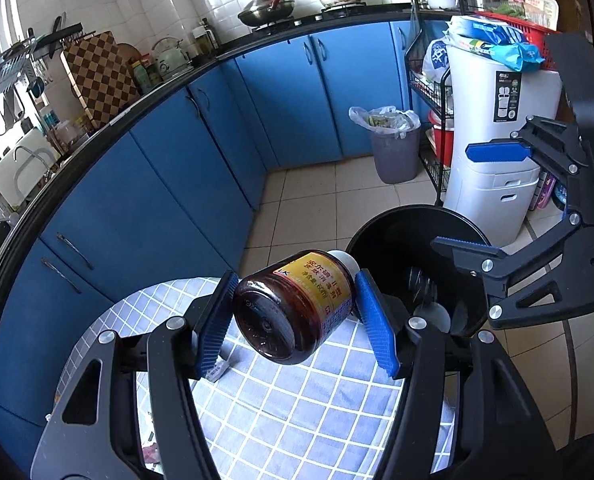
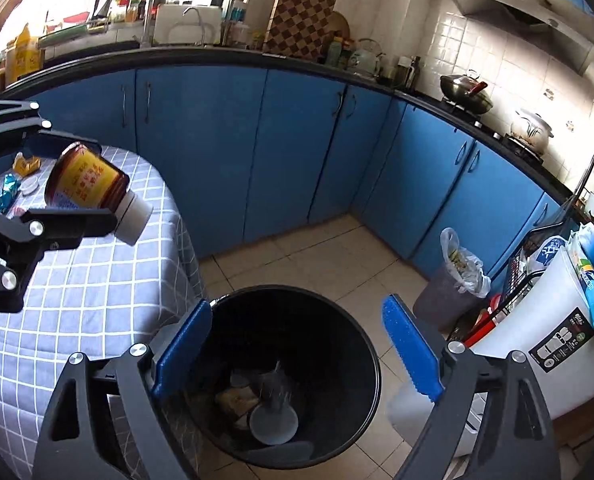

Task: Collect trash
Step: 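Lower the brown bottle into the bin and open the left tool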

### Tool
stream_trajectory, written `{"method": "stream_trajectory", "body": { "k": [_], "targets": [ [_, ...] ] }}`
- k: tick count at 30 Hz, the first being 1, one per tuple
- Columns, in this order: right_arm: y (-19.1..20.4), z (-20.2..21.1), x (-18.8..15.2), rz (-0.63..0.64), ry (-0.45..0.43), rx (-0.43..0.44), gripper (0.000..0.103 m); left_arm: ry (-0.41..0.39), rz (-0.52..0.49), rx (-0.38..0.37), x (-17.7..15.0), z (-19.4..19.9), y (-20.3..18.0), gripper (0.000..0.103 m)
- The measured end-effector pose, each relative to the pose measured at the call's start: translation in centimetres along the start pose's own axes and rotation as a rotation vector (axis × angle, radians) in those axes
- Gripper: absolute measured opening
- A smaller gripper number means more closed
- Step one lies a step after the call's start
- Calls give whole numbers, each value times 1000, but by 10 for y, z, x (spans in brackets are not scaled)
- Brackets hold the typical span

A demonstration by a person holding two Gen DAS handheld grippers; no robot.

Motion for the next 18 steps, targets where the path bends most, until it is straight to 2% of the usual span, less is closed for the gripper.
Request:
{"method": "stream_trajectory", "body": {
  "k": [9, 18],
  "targets": [
    [-11, -4, -10, -25, 18, -10, 85, 1, -29, -16, 9, -6, -15, 61],
    [-25, -4, -20, -60, 28, -23, 85, -21, -72, -24, 35, -15, -37, 62]
  ]
}}
Point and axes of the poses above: each gripper's, at about its wrist camera, not at the fingertips, and z roughly against the way its jaws point, y to its left, x to its top, the point moved 6 cm from there along -z, roughly the way its jaws point, and after that the axes turned 10 degrees about z, right-handed, at the moved point
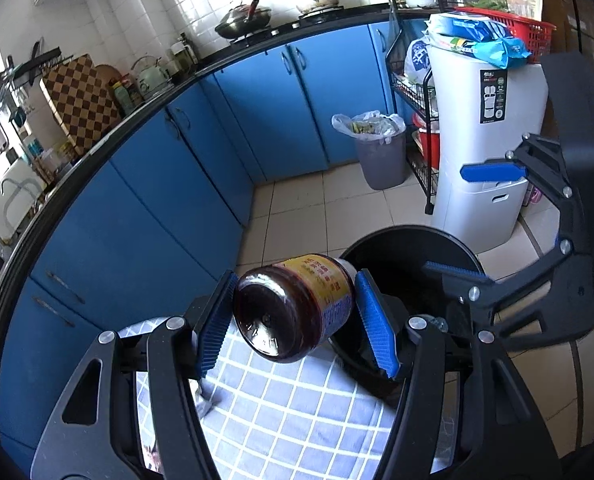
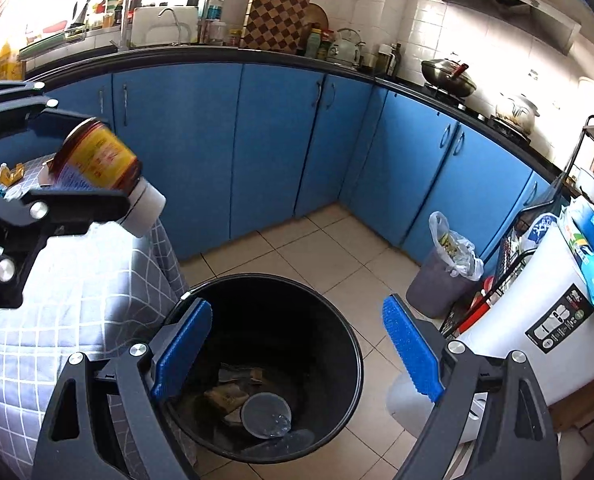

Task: Collect trash
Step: 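Lower the brown bottle into the bin and open the left tool, then move the left tool to the blue-green foil wrapper while the right tool approaches the pink wrapper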

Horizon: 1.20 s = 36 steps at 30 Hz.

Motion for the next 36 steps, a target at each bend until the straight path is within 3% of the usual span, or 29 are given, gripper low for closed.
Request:
{"method": "stream_trajectory", "body": {
  "k": [2, 3, 6, 17, 25, 36],
  "targets": [
    [-4, 0, -2, -8, 1, -3, 85, -7, -6, 17, 7, -3, -3, 65],
    [-5, 0, -4, -13, 2, -3, 85, -12, -5, 29, 11, -5, -2, 75],
    [-9, -1, -7, -23, 4, -3, 85, -35, 5, 37, 19, -6, -1, 88],
    [-2, -9, -6, -22, 15, 14, 85, -4, 10, 63, 3, -12, 11, 88],
    [13, -1, 8, 3, 0, 24, 85, -6, 47, 80, -12, 4, 32, 88],
    [70, 7, 40, 94, -28, 80, 85, 1, 135, 149, -51, 36, 86, 88]
  ]
}}
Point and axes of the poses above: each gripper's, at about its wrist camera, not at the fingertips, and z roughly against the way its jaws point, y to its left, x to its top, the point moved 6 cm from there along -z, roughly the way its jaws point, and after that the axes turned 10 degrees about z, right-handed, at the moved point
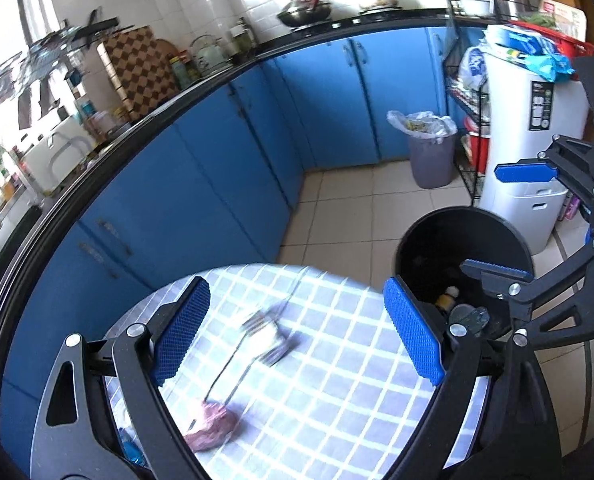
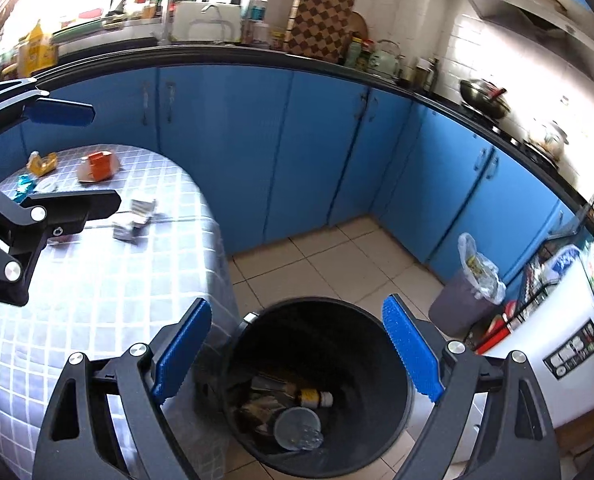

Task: Collect trash
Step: 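Move the left tool to the blue-green foil wrapper while the right tool approaches the pink wrapper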

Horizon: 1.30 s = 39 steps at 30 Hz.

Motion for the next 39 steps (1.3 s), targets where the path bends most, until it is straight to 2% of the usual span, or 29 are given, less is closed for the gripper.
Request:
{"method": "stream_trajectory", "body": {
  "k": [9, 15, 18, 22, 27, 32, 39],
  "targets": [
    [66, -13, 40, 100, -8, 84, 85, 54, 113, 105, -44, 11, 88, 88],
    [117, -23, 63, 171, -16, 150, 85, 91, 199, 183, -81, 19, 153, 88],
    [144, -29, 74, 207, -16, 182, 85, 120, 241, 220, -102, 20, 182, 91],
    [178, -36, 88, 248, -16, 233, 85, 161, 280, 245, -129, 17, 213, 92],
    [218, -49, 101, 293, 1, 294, 85, 204, 322, 251, -152, 7, 238, 92],
    [248, -62, 106, 330, 28, 322, 85, 236, 369, 222, -171, -5, 256, 92],
    [267, -80, 108, 331, 68, 351, 85, 257, 390, 179, -185, -24, 266, 91]
  ]
}}
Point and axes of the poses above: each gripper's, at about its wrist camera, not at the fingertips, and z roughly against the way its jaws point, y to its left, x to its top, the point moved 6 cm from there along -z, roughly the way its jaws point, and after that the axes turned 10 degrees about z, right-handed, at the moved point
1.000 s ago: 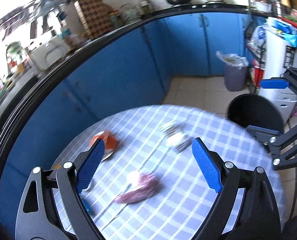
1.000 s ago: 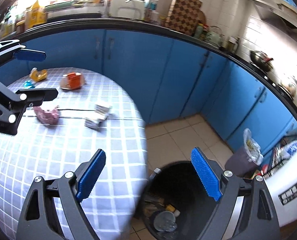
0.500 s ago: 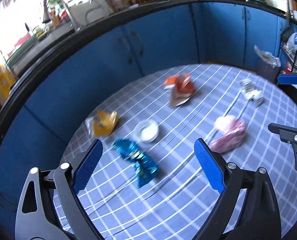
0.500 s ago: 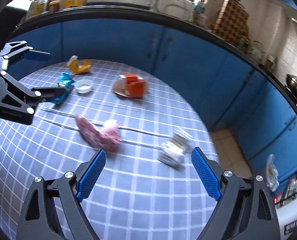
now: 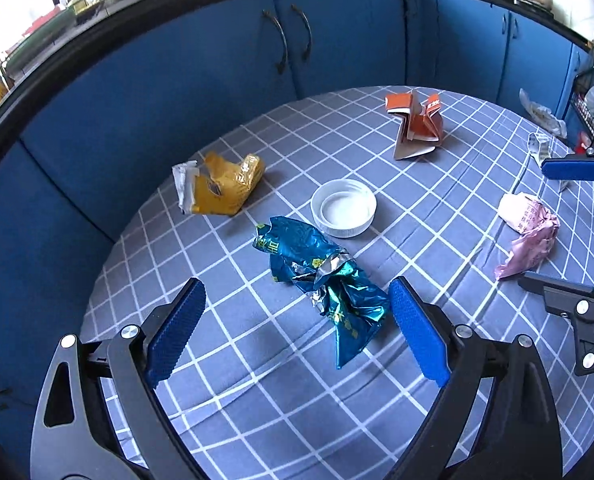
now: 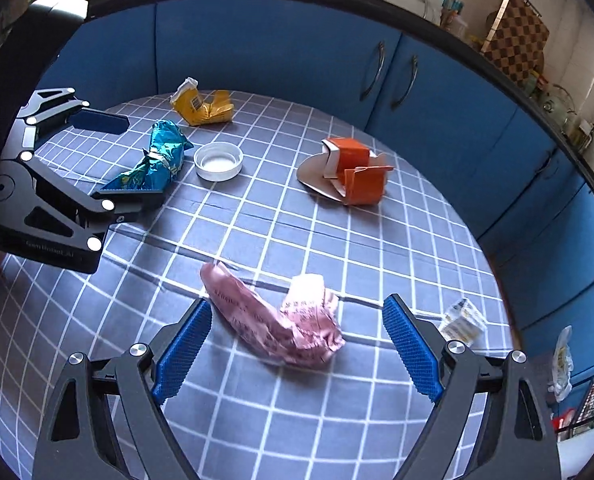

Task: Collect trash
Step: 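Move the left tool to the blue-green foil wrapper while the right tool approaches the pink wrapper, then close the left tool on the foil wrapper while the right tool grasps the pink wrapper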

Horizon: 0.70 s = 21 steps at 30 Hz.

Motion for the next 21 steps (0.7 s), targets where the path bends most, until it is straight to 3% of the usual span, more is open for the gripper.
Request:
{"method": "stream_trajectory", "body": {
  "k": [2, 5, 8, 11, 12, 15, 21],
  "targets": [
    [2, -5, 2, -1, 6, 6, 85, 7, 13, -19, 0, -4, 2, 91],
    [3, -9, 3, -3, 2, 13, 85, 19, 43, -55, 0, -9, 5, 80],
    [4, -8, 3, -10, -7, 26, 82, 25, 74, -101, 0, -8, 7, 63],
    [6, -6, 2, -26, -15, 61, 70, 26, 83, -111, 0, -5, 8, 41],
    [7, -4, 1, -31, -21, 83, 65, 28, 87, -114, -1, -3, 8, 40],
    [12, 0, 1, -18, -27, 101, 34, 26, 89, -121, -5, 0, 8, 37],
    [21, 15, -5, 37, -47, 86, 26, 11, 73, -118, -12, 16, 6, 34]
  ]
}}
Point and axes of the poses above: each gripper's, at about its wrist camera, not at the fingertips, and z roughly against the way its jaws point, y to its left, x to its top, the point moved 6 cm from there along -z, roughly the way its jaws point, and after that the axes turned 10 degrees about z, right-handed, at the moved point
